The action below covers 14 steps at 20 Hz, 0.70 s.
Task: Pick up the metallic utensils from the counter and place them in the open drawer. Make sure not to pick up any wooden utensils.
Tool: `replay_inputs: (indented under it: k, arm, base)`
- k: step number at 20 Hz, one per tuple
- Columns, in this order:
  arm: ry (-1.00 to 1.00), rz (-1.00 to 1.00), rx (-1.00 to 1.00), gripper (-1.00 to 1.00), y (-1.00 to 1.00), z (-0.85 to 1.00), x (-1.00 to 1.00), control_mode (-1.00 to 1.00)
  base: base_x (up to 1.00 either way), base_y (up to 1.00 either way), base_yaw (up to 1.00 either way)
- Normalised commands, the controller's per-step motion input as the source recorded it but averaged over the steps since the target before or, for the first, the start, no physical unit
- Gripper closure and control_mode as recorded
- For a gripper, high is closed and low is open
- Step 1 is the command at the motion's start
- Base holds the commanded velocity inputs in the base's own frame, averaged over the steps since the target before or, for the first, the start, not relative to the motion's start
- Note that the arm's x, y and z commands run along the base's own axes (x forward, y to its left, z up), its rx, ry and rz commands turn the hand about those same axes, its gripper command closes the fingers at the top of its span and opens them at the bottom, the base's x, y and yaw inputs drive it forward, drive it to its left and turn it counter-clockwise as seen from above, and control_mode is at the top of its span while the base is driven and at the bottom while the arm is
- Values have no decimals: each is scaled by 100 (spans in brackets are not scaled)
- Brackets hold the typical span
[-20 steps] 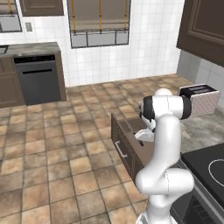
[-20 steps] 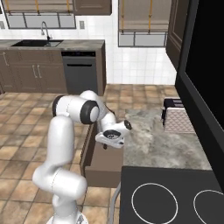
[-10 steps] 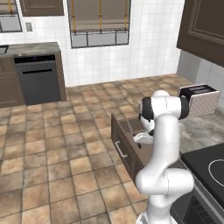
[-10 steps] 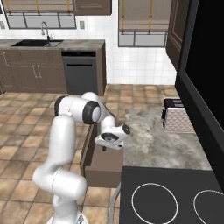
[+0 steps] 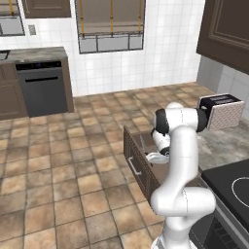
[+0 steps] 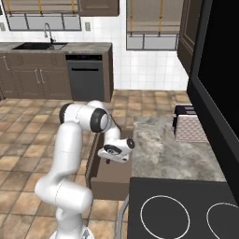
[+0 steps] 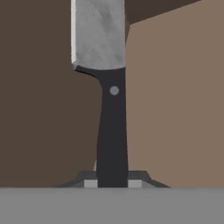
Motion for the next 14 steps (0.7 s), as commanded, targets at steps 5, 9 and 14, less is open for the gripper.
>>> replay_inputs:
  k: [5, 9, 14]
  arm:
    - [-7, 0, 4, 100, 39, -15, -31, -100]
    - [-6, 1, 6, 100, 41, -3, -16, -100]
    - [-3, 0, 3, 100, 56, 0, -5, -100]
  base:
    - [0, 0, 0]
    - [0, 0, 0]
    - [0, 0, 0]
